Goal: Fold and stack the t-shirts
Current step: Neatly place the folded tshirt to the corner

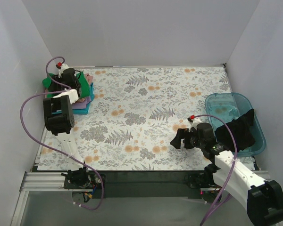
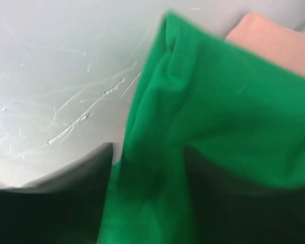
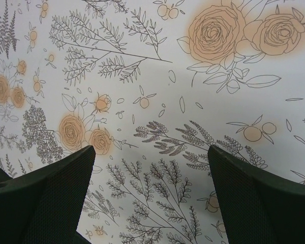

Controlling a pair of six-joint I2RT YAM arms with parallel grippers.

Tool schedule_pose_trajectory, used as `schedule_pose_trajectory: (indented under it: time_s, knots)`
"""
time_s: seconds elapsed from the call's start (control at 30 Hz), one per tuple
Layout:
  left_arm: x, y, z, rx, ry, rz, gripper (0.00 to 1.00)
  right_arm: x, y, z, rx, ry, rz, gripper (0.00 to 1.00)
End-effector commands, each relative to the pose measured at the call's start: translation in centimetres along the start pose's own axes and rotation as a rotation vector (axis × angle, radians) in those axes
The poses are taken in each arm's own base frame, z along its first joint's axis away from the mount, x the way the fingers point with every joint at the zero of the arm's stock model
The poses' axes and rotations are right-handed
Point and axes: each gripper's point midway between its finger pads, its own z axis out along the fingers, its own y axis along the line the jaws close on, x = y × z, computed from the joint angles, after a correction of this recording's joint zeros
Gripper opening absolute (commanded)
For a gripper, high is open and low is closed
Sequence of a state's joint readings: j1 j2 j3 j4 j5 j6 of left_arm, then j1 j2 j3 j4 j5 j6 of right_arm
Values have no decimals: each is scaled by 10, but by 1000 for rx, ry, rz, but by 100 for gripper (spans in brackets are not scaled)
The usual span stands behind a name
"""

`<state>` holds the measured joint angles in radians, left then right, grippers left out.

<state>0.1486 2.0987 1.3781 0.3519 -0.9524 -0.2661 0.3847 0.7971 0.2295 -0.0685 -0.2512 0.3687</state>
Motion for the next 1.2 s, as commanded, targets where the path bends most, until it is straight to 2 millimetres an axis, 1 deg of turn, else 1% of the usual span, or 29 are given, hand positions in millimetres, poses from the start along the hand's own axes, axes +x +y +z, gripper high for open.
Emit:
schedule_pose_trajectory:
  time_s: [0.0, 0.03, 0.07, 0.13, 0.2, 0.3, 0.33, 0.37, 0.4, 0.43, 0.5, 0.53, 0.6, 0.63, 0.67, 0.7, 0.73, 0.77, 0.8, 0.83, 0.87, 0.9, 0.93, 0.97, 1.0, 1.03, 1.07, 1.1, 1.17]
  knots:
    - [-53, 45, -5, -147, -62, -215, 63, -10, 0, 1, 6, -47, -5, 98]
    - [-52, 44, -5, -140, -49, -224, 78, -11, 0, 1, 5, -49, -5, 98]
    - [-59, 49, -6, -152, -56, -245, 93, -10, 0, 1, 4, -47, -5, 98]
    - [-69, 62, -9, -192, -61, -281, 94, -11, 0, 0, 4, -48, -5, 98]
    - [-87, 73, -15, -219, -78, -331, 95, -11, 1, 0, 4, -50, -4, 98]
    - [-122, 77, -40, -193, -128, -356, 96, -15, 5, -1, -11, -56, -8, 98]
    - [-138, 69, -61, -163, -156, -367, 97, -18, 8, -2, -21, -63, -7, 98]
    - [-148, 66, -72, -148, -170, -366, 98, -20, 9, -3, -24, -67, -2, 98]
    - [-167, 58, -94, -103, -195, -369, 98, -20, 10, -4, -27, -69, -2, 98]
    - [-186, 39, -129, -24, -235, -366, 98, -27, 12, -6, -27, -89, -5, 98]
    - [-208, 24, -172, 60, -270, -378, 98, -27, 11, -8, -14, -87, -3, 98]
    - [-219, 6, -215, 139, -299, -391, 98, -28, 10, -10, -5, -89, -3, 98]
    - [-225, -17, -269, 320, -259, -415, 98, -33, 9, -13, 14, -96, 10, 99]
    - [-224, -43, -320, 493, -249, -399, 98, -34, 10, -14, 18, -100, 10, 98]
    - [-219, -71, -359, 730, -196, -402, 98, -38, 12, -16, 16, -109, 8, 98]
    - [-201, -83, -391, 892, -49, -456, 98, -35, 10, -18, 26, -92, 17, 98]
    - [-189, -91, -414, 1027, 43, -474, 98, -37, 10, -20, 37, -97, 17, 98]
    - [-176, -92, -454, 1250, 146, -455, 98, -40, 10, -22, 45, -103, 18, 99]
    - [-171, -91, -476, 1345, 226, -525, 98, -40, 10, -24, 49, -104, 23, 98]
    - [-117, -110, -484, 1390, 332, -437, 98, -40, 10, -27, 55, -107, 24, 98]
    - [-97, -107, -518, 1560, 394, -387, 98, -42, 12, -29, 52, -115, 20, 98]
    - [-109, -84, -548, 1673, 317, -428, 98, -42, 12, -31, 53, -119, 20, 98]
    - [-88, -84, -555, 1679, 344, -420, 98, -42, 12, -35, 57, -125, 17, 98]
    - [-48, -86, -556, 1654, 390, -376, 98, -42, 11, -37, 61, -130, 15, 98]
    - [-41, -71, -562, 1649, 351, -396, 98, -40, 9, -38, 69, -129, 16, 98]
    - [-26, -65, -563, 1630, 376, -404, 98, -41, 8, -40, 79, -144, 19, 98]
    - [18, -70, -552, 1573, 435, -353, 98, -37, 5, -41, 93, -137, 26, 98]
    - [26, -56, -551, 1579, 439, -372, 98, -35, 4, -42, 96, -139, 31, 99]
    - [63, -51, -542, 1531, 522, -377, 98, -32, 2, -41, 103, -143, 60, 98]
